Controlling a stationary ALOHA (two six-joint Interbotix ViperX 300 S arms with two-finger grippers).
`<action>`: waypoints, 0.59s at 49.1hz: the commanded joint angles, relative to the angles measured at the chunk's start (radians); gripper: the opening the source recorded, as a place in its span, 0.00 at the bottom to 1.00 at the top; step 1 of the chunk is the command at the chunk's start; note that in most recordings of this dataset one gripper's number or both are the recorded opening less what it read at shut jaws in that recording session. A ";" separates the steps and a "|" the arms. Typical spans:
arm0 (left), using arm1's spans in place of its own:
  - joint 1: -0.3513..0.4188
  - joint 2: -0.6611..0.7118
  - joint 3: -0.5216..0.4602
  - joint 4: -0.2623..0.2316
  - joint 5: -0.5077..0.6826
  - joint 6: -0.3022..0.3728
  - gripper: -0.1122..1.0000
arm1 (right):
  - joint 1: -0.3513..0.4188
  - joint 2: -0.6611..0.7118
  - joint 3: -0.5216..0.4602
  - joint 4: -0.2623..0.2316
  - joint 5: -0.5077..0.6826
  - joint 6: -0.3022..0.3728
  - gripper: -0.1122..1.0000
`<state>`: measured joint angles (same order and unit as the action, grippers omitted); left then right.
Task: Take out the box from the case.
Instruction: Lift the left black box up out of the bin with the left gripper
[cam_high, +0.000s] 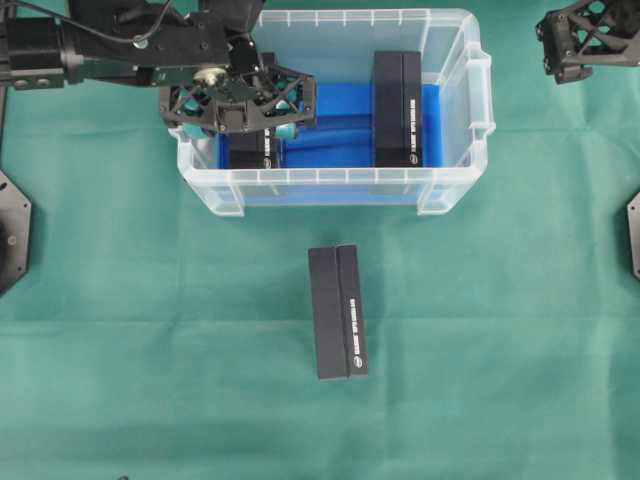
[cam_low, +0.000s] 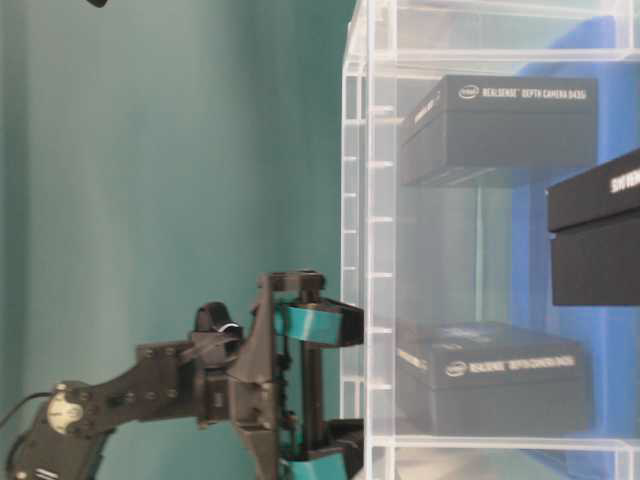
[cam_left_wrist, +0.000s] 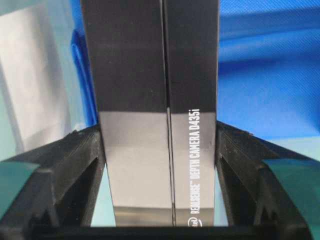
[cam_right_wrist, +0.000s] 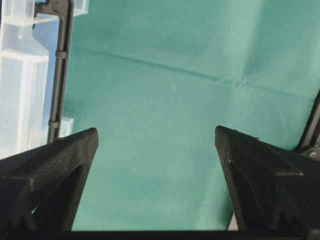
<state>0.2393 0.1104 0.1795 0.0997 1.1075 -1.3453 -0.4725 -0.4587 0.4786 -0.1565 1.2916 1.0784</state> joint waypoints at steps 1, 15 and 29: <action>-0.020 -0.048 -0.063 -0.006 0.026 0.002 0.65 | 0.002 -0.012 -0.011 0.000 -0.005 0.000 0.92; -0.034 -0.066 -0.206 -0.006 0.170 0.011 0.65 | 0.002 -0.012 -0.011 0.002 -0.005 -0.002 0.92; -0.035 -0.106 -0.342 -0.005 0.327 0.011 0.65 | 0.003 -0.012 -0.012 0.002 -0.012 -0.002 0.92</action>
<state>0.2117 0.0537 -0.1028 0.0966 1.4021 -1.3361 -0.4725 -0.4587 0.4786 -0.1549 1.2870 1.0784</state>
